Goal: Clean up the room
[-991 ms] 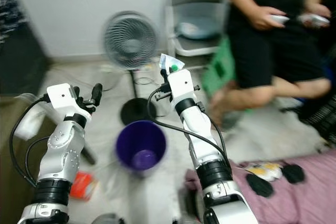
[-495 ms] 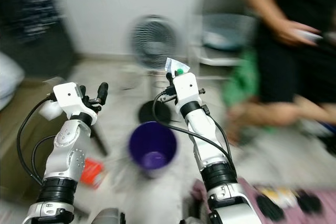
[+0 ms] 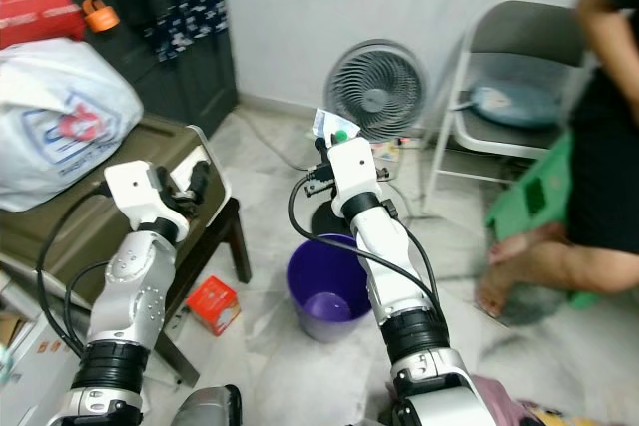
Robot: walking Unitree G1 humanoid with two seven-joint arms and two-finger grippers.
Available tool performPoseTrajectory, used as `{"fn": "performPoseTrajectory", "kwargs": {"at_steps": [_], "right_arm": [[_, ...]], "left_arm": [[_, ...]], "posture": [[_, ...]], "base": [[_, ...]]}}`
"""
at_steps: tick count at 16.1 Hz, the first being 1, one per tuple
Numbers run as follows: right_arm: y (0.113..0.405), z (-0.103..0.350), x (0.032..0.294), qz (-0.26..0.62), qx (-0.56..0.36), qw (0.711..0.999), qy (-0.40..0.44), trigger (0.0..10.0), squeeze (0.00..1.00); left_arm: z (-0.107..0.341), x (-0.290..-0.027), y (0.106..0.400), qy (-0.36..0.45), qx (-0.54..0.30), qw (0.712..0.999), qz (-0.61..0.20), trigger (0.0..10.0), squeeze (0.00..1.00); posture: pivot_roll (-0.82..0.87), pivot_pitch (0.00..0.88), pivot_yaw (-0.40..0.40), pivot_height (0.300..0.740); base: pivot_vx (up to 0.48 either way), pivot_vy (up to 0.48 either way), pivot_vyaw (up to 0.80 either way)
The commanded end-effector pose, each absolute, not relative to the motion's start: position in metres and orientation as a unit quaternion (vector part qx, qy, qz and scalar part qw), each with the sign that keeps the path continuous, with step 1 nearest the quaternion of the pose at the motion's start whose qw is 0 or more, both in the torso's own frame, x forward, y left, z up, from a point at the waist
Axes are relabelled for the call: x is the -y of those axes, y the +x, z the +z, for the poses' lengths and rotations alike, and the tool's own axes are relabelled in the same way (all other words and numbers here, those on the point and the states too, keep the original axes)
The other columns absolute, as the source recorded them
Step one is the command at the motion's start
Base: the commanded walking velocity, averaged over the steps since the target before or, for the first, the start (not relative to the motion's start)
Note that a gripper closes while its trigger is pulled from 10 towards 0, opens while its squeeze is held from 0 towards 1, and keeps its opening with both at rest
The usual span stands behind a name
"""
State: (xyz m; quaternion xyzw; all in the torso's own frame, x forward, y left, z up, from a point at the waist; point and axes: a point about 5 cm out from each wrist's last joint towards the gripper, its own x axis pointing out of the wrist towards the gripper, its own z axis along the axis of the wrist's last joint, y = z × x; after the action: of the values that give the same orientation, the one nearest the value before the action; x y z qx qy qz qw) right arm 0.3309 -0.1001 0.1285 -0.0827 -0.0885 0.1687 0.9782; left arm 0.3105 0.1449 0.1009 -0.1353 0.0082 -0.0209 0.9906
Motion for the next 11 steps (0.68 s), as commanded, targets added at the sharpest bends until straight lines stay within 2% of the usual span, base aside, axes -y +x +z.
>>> {"fn": "performPoseTrajectory", "kwargs": {"at_steps": [1, 2, 9, 11], "right_arm": [[0.3332, 0.1321, 0.1020, 0.165, 0.096, 0.978, -0.082, 10.0, 0.00], [0.3332, 0.1322, 0.1020, 0.165, 0.096, 0.978, -0.082, 10.0, 0.00], [0.3359, 0.1334, 0.1016, 0.162, 0.096, 0.979, -0.076, 10.0, 0.00], [0.3365, 0.1335, 0.1015, 0.162, 0.096, 0.979, -0.076, 10.0, 0.00]], "left_arm": [[0.1047, -0.1429, 0.3128, -0.133, -0.001, 0.991, -0.027, 10.0, 0.00], [0.1059, -0.1416, 0.3124, -0.136, 0.005, 0.990, -0.034, 10.0, 0.00], [0.1078, -0.1400, 0.3136, -0.137, 0.011, 0.990, -0.042, 10.0, 0.00], [0.1065, -0.1416, 0.3141, -0.136, 0.006, 0.990, -0.034, 10.0, 0.00]], "posture": [[0.01, 0.000, -0.026, 0.740], [0.01, 0.000, -0.026, 0.740], [0.01, 0.000, -0.023, 0.740], [0.01, 0.000, -0.023, 0.740]], "base": [[0.000, 0.000, 0.00], [0.000, 0.000, 0.00], [0.416, 0.000, 0.00], [0.000, 0.000, 0.00]]}}
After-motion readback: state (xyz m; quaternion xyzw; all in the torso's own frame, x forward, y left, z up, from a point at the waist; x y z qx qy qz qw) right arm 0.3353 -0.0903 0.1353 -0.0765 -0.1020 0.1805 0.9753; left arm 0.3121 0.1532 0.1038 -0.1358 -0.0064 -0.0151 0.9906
